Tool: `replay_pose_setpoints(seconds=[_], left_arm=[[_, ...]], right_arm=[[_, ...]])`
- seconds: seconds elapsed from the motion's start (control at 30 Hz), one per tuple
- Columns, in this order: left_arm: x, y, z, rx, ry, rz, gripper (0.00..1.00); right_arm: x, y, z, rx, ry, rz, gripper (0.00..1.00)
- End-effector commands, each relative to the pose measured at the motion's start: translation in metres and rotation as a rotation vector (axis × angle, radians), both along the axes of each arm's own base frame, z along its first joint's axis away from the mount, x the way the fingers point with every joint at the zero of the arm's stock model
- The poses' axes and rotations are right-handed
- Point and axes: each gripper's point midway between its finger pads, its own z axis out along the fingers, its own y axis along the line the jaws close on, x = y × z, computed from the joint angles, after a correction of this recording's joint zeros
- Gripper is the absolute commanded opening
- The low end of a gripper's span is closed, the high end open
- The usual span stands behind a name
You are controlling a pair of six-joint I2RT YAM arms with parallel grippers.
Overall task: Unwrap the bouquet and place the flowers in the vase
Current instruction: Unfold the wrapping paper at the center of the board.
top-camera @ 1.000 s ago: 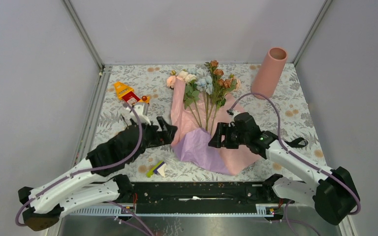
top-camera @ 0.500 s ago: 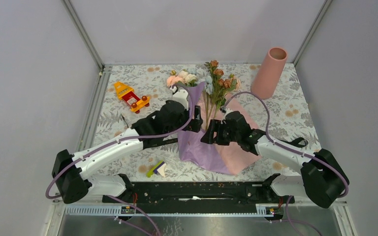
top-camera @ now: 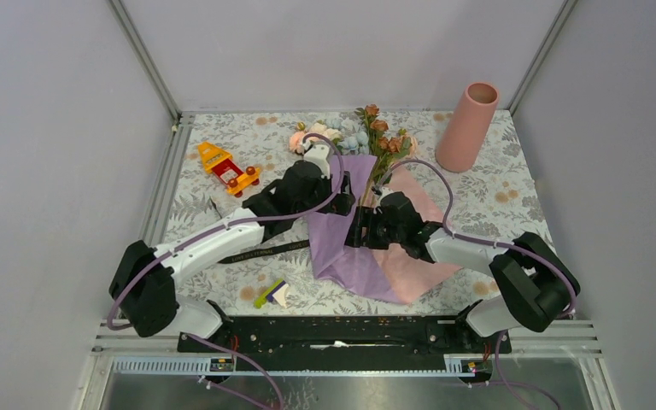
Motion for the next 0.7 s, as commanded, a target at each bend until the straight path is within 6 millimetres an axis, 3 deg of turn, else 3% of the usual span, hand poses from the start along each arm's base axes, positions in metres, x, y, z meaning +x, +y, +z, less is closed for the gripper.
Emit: replay_pose_setpoints(seconds=[0.0, 0.13, 0.57, 0.63, 0.67], left_arm=[[0.010, -0.026, 0.022, -0.072, -0.043, -0.071, 0.98], [0.022, -0.028, 0.007, -0.032, 0.020, -0.064, 0.98], [0.045, -0.015, -0.001, -0.042, 0.027, 0.008, 0.99], [0.046, -0.015, -0.004, -0.030, 0.028, -0.002, 0.93], [0.046, -0.014, -0.008, -0.019, 0.031, -0.002, 0.78]], right_arm=[[0.021, 0.031, 0.040, 0.134, -0.150, 0.045, 0.74], [0.019, 0.041, 0.051, 0.176, -0.214, 0.080, 0.74], [0.006, 0.071, 0.050, 0.205, -0.227, 0.166, 0.75], [0.005, 0.071, 0.050, 0.200, -0.230, 0.168, 0.75], [0.005, 0.071, 0.050, 0.197, -0.230, 0.164, 0.75]])
